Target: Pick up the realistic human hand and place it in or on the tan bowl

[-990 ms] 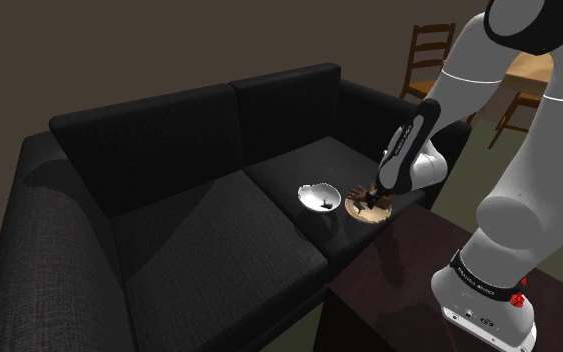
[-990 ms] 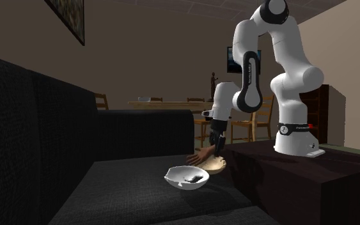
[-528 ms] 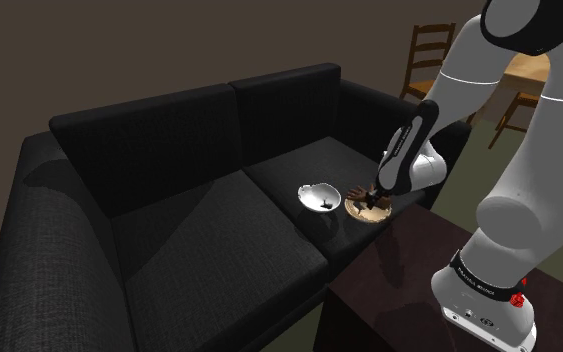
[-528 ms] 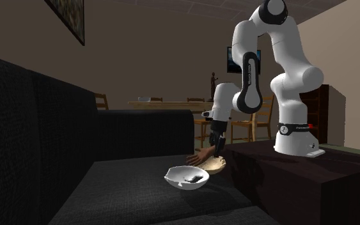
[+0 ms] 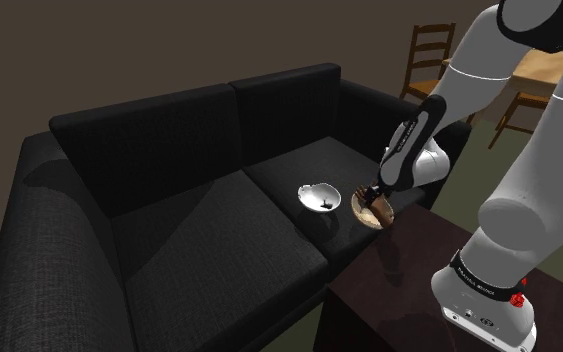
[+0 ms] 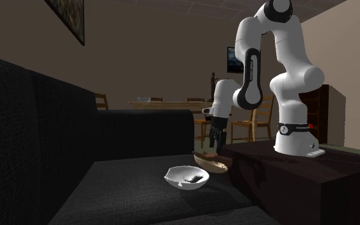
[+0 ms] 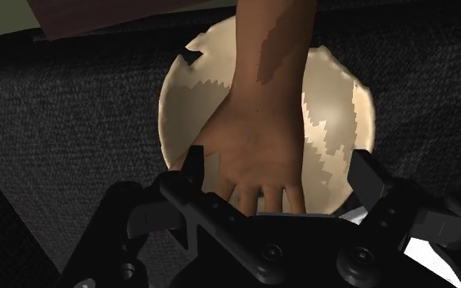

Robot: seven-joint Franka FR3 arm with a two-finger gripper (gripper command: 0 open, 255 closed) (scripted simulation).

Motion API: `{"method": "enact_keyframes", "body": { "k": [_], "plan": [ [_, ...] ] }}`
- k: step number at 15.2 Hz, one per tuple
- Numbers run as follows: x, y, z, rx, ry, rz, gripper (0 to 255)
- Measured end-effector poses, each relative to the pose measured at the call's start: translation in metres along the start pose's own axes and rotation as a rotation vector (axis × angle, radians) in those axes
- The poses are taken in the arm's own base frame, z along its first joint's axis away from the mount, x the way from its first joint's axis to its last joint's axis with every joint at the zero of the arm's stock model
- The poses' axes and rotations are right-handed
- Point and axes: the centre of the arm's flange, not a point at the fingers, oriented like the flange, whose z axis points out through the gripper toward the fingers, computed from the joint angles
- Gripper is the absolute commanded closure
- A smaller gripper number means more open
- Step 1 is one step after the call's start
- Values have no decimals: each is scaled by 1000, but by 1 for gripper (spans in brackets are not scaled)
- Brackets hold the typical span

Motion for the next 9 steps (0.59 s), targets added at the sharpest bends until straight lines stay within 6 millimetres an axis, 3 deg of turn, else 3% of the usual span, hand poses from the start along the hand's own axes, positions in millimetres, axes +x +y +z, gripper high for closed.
{"method": "enact_keyframes", "body": {
  "k": [3, 9],
  "plan": [
    [3, 1, -28, 0, 1, 2, 0],
    [-1, -1, -33, 2, 0, 0, 0]
  ]
}}
